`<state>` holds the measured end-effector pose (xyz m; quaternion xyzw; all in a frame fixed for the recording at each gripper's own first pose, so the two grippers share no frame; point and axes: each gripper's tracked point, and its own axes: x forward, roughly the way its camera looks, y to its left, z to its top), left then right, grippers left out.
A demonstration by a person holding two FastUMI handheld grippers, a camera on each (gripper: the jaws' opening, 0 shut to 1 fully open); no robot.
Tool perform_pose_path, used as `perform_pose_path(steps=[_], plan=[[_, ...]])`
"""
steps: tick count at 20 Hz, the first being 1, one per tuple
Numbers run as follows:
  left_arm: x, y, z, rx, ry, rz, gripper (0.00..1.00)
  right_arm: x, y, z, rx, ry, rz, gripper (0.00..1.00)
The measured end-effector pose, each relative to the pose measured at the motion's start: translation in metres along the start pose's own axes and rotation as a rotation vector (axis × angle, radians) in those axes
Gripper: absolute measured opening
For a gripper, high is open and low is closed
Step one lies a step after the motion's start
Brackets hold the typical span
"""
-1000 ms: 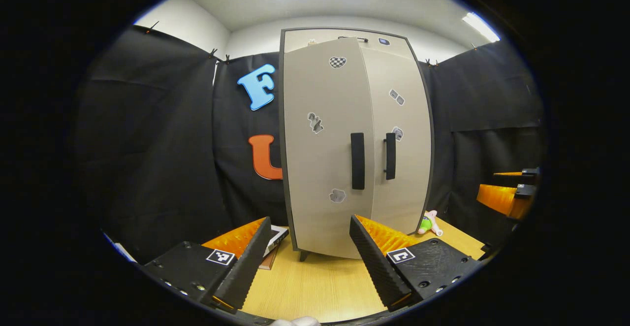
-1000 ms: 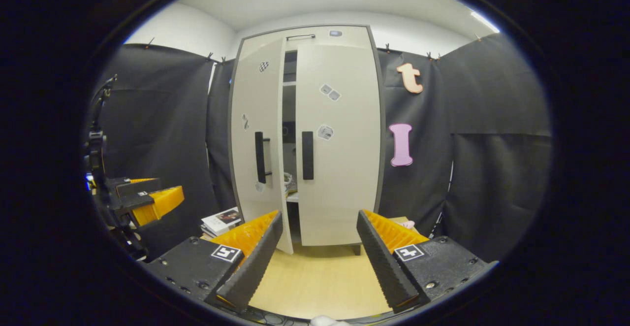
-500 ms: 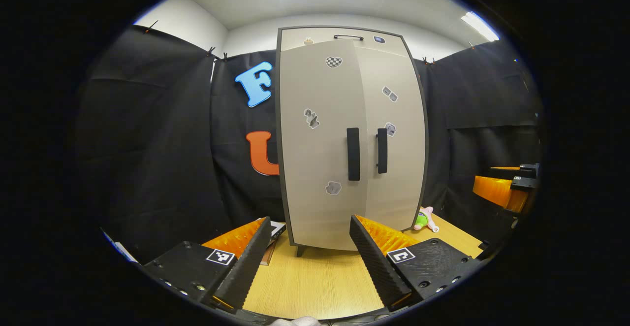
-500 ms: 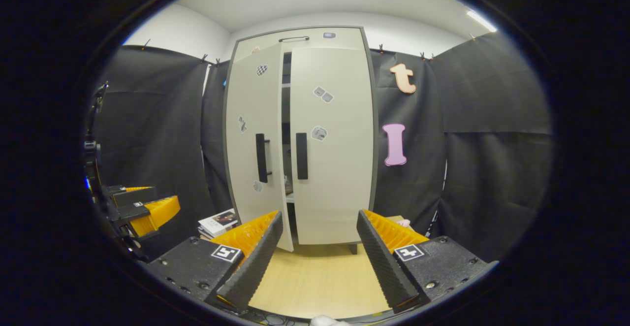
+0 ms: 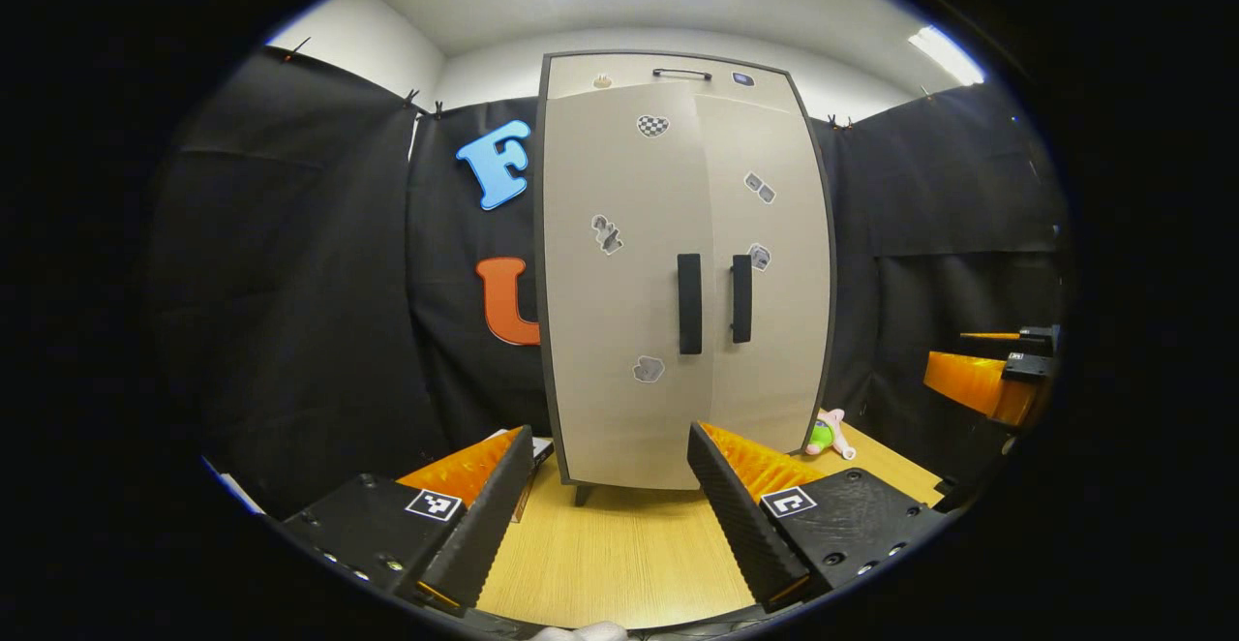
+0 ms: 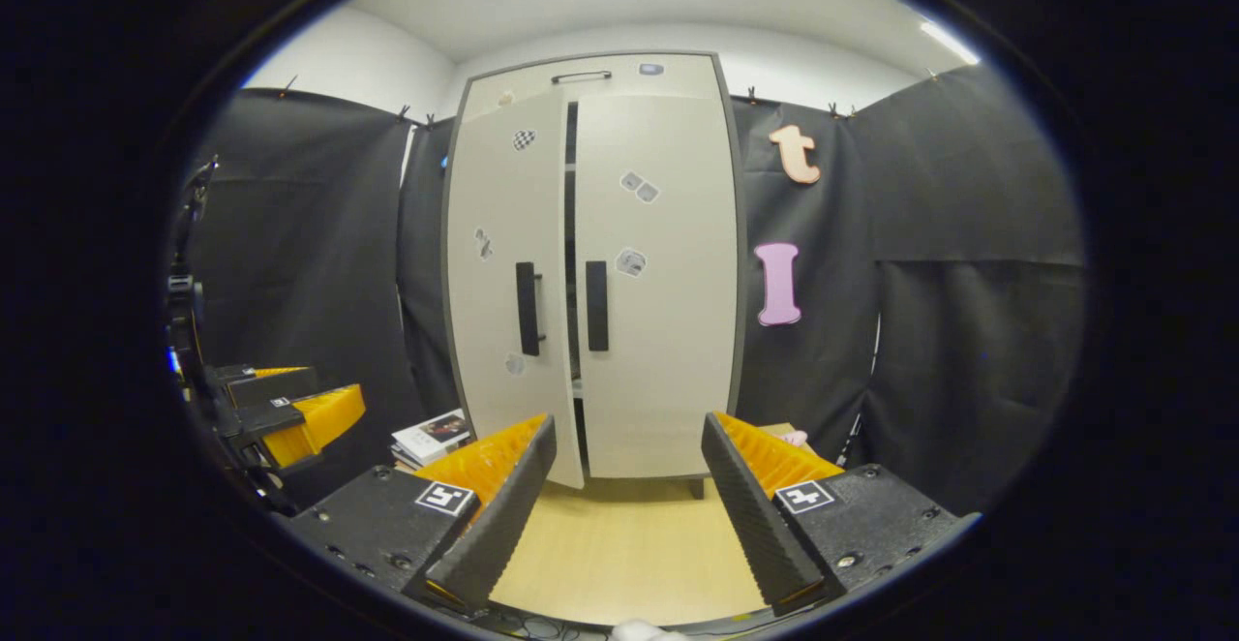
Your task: Grab one shoe with the right hand and put it into the shoe cabinet, grab the other shoe with the left hand and put it into the shoe cabinet; then close the right door with the right hand and the left door with the left hand.
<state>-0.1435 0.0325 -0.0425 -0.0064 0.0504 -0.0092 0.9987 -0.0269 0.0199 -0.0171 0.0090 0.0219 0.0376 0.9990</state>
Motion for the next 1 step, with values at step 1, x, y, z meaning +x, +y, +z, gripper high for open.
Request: perform_pose_path(steps=[1], plan=[[-0.0008,0.0,-0.0001,0.004,-0.003,0.003,0.96,-0.0008,0.0001,0.0,-0.002,-0.002,0.001,0.98]])
